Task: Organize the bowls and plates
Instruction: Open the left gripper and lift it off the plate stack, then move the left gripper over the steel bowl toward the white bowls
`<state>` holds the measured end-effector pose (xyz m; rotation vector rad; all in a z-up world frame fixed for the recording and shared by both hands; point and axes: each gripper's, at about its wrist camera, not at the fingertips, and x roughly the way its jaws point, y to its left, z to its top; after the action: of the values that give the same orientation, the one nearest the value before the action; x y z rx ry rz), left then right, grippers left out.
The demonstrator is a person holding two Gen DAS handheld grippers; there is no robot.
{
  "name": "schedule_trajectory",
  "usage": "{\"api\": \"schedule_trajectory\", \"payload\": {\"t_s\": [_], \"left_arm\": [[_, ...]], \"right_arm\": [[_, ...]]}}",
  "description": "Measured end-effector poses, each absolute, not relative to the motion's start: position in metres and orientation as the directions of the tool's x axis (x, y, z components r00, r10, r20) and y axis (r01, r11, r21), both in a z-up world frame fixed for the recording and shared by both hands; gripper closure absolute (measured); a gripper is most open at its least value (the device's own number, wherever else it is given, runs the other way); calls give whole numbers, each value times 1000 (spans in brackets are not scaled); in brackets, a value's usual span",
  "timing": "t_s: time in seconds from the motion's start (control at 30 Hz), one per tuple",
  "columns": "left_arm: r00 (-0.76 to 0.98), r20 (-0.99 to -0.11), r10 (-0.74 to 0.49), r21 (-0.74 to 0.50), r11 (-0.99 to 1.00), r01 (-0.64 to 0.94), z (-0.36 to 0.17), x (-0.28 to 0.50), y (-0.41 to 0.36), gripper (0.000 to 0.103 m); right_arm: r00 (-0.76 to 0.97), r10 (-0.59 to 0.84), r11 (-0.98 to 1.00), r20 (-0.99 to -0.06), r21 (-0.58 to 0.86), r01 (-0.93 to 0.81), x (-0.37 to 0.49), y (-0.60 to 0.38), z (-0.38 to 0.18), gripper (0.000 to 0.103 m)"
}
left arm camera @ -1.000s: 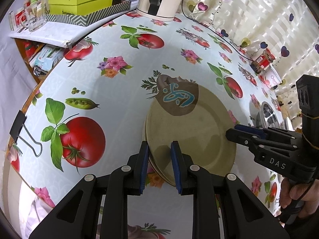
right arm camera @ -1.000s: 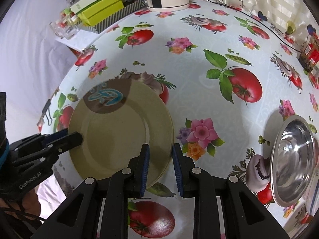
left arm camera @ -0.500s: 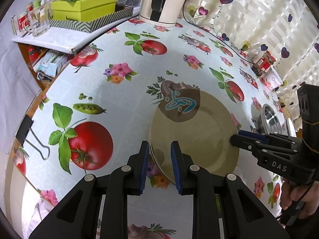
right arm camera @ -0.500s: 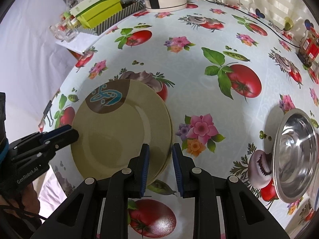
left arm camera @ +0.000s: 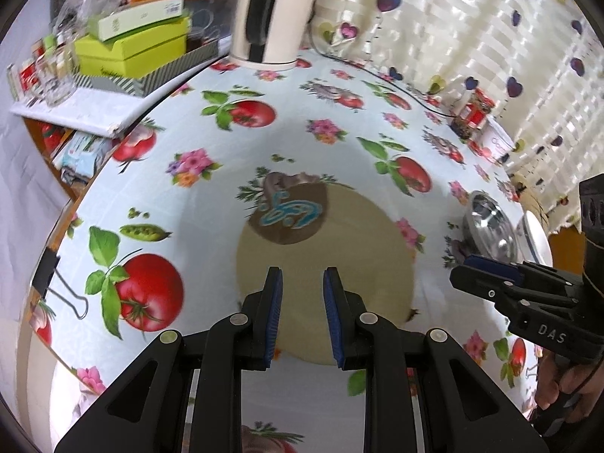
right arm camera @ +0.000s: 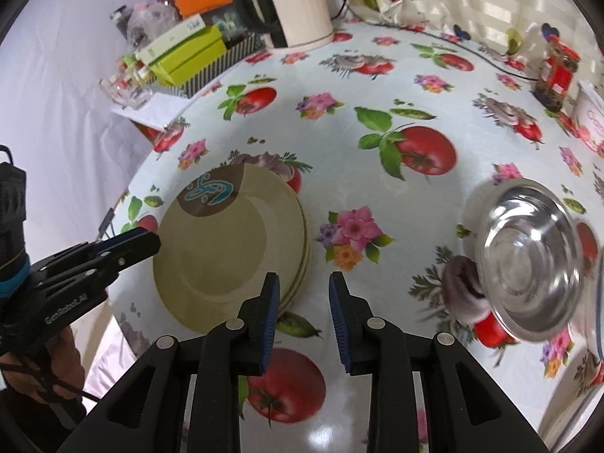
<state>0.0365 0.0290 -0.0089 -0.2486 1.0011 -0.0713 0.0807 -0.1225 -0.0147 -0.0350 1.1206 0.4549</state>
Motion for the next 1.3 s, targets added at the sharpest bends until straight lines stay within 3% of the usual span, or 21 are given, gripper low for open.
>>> {"api": "schedule_trajectory", "payload": {"t_s": [0.47, 1.3], "left_arm": [[548, -800, -244, -246, 967, 72, 8, 38, -15, 80], [502, -805, -316, -255, 948, 188, 4, 66, -70, 80]], "right_arm": [[466, 354, 926, -811, 233, -297, 51, -181, 11, 64], [542, 200, 973, -816, 232, -10, 59, -277, 0, 64]]}}
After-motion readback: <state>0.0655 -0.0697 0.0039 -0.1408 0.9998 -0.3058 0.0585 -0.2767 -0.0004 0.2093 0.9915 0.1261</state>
